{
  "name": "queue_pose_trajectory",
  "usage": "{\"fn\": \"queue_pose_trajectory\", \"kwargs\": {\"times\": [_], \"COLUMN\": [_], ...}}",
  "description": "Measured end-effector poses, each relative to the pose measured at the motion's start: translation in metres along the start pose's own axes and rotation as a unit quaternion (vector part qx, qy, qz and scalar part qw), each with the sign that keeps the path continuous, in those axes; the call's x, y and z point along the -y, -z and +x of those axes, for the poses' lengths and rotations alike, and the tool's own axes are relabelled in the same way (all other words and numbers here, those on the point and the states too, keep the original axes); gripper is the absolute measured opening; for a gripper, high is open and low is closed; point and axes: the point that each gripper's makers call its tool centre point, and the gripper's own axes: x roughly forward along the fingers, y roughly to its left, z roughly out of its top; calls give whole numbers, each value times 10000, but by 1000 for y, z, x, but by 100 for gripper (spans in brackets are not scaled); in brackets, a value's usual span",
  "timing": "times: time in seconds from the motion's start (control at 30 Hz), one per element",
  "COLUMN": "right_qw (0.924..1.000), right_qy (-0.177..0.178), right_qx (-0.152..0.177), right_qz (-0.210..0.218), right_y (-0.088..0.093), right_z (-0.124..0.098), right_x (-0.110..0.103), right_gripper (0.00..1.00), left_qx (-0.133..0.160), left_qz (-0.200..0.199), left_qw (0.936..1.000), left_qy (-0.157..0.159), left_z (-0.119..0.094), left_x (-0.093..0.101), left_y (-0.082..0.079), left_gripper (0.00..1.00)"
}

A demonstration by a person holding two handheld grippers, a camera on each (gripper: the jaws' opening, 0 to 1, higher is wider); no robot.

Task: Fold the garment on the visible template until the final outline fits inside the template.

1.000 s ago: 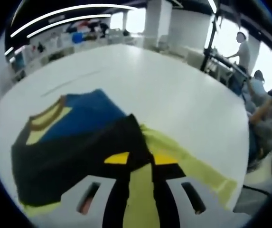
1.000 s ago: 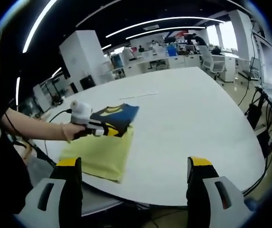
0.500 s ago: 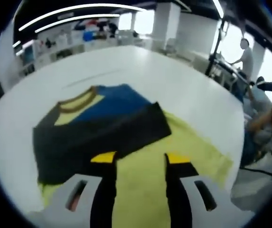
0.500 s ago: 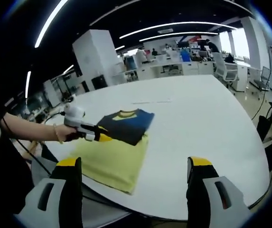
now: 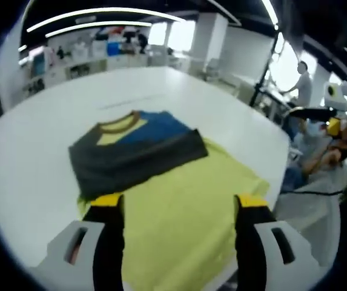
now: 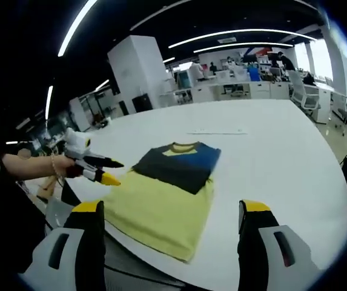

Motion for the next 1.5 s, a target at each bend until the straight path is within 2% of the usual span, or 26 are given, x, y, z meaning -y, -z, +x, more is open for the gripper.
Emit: {"fn": "queue_pose_trajectory", "kwargs": {"times": [0.17, 0.47, 0.67, 0.87, 1.07, 1.2, 1.5], "right_qw": [9999, 9997, 9998, 9998, 9997, 9995, 9994], "right_qy": [-113, -183, -117, 9, 106, 212, 205], "right_qx": [11, 27, -19, -151, -200, -194, -264], "right_qz": [-52, -146, -128, -127, -6, 98, 115], "right_y": [-4, -9, -3, 11, 23, 29, 33], "right_z": [8, 14, 9, -1, -11, -14, -11], "right_x": [-11, -18, -16, -14, -11, -7, -10], "right_gripper": [92, 91, 91, 91, 92, 91, 91], "left_qx": [-12, 113, 190, 240, 317, 213, 66], "left_qz": [-245, -520, -722, -943, -1129, -1188, -1188], "left_qw": [9996, 9964, 9930, 9892, 9860, 9854, 9862], "left_qy": [-170, -662, -919, -1092, -1188, -1201, -1149], "left_z": [-41, -98, -127, -154, -167, -166, -164], "left_x": [-17, -44, -56, -62, -56, -53, -52], "left_y": [15, 32, 42, 55, 64, 74, 75], "left_gripper": [82, 92, 99, 99, 99, 99, 99]}}
